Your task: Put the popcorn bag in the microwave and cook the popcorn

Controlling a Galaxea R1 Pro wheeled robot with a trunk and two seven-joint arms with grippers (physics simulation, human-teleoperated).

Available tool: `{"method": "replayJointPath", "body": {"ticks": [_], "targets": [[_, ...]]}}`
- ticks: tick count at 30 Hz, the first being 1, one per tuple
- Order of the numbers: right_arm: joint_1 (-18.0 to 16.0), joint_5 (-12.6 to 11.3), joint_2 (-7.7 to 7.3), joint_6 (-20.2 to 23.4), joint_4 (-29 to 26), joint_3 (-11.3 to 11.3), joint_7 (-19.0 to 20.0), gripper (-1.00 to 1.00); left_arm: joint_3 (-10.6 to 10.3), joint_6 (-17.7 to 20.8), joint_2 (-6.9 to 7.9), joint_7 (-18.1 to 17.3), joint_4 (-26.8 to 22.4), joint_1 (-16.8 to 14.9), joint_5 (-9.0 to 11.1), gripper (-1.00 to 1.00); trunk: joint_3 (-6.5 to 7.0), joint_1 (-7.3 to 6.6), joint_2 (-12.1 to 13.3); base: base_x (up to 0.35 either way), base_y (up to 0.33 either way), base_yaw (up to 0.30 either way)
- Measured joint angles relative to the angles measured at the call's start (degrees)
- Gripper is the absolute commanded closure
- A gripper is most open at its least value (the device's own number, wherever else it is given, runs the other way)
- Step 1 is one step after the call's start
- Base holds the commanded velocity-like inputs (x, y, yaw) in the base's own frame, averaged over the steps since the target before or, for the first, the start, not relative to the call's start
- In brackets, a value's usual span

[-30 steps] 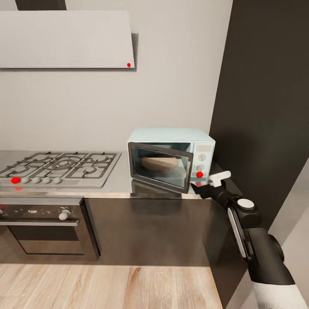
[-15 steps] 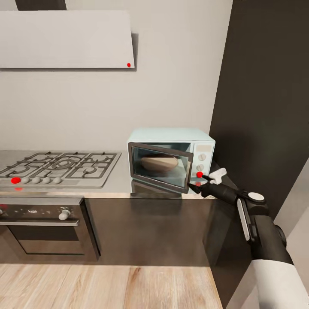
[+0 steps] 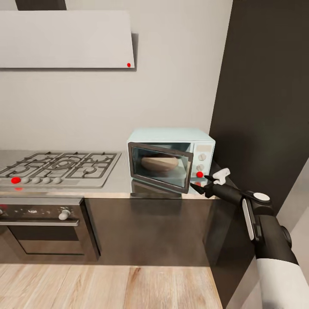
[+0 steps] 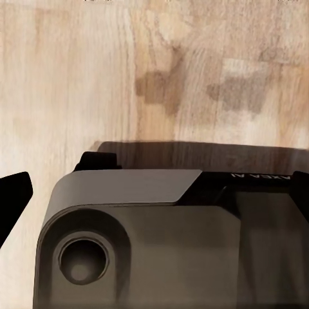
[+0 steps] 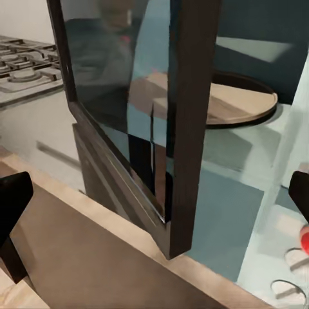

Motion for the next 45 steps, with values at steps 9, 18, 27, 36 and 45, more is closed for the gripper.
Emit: {"method": "replayJointPath", "body": {"ticks": [9, 18, 27, 36, 45], "targets": [[0.5, 0.1, 0.06, -1.0, 0.1, 0.9, 0.2, -1.0, 0.0, 0.0, 0.0, 0.0, 0.0, 0.0, 0.0, -1.0, 0.0, 0.0, 0.0, 0.188, 0.0, 0.0], [0.5, 0.2, 0.06, -1.1, 0.1, 0.9, 3.0, -1.0, 0.2, 0.0, 0.0, 0.0, 0.0, 0.0, 0.0, -1.0, 0.0, -0.02, 0.0, 0.06, 0.0, 0.0], [0.5, 0.3, 0.04, -0.9, 0.0, 0.5, 6.3, -1.0, 0.1, 0.0, 0.0, 0.0, 0.0, 0.0, 0.0, -1.0, 0.0, 0.0, 0.0, 0.031, 0.0, 0.0], [0.6, 0.7, 0.0, -1.1, -0.5, 0.5, 5.7, -1.0, 0.2, 0.0, 0.01, 0.0, 0.0, 0.0, 0.0, -1.0, 0.0, -0.01, 0.0, 0.056, -0.051, 0.0], [0.7, 0.4, 0.28, -2.8, -0.5, 0.0, 5.5, -1.0, 0.1, 0.0, 0.0, 0.0, 0.0, 0.0, 0.0, -1.0, 0.0, 0.0, 0.0, 0.008, -0.008, 0.0]]}}
